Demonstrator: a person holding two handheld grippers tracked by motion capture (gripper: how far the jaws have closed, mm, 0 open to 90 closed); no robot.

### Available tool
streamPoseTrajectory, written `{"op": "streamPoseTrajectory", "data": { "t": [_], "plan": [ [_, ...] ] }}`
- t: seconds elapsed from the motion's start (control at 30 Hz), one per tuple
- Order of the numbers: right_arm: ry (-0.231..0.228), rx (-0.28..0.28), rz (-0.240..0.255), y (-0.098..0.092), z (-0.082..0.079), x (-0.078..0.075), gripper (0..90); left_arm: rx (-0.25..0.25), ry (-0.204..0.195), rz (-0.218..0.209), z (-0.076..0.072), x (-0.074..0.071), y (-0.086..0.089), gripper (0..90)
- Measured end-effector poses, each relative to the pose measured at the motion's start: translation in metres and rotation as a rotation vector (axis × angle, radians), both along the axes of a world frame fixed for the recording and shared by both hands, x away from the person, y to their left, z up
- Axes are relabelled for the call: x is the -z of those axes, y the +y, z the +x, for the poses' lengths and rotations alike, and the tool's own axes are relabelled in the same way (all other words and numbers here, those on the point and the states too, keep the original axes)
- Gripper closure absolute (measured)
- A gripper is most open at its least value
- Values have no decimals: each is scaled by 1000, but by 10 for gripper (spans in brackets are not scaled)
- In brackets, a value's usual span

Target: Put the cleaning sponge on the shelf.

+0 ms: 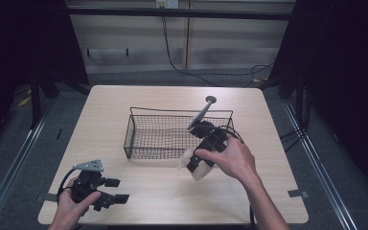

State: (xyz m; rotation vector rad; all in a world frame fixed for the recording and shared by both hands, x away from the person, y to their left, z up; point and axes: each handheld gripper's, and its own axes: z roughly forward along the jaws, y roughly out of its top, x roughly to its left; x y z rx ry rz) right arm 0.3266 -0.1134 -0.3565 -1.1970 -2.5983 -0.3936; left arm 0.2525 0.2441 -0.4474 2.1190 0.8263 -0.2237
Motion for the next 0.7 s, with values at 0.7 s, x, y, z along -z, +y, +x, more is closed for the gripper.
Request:
{"op": "streamPoseTrajectory", "data": {
  "t": [0.7],
  "plan": [
    [-22, 89, -21, -18, 28, -24, 264, -4, 1, -5, -1, 0, 0, 197]
  ]
}}
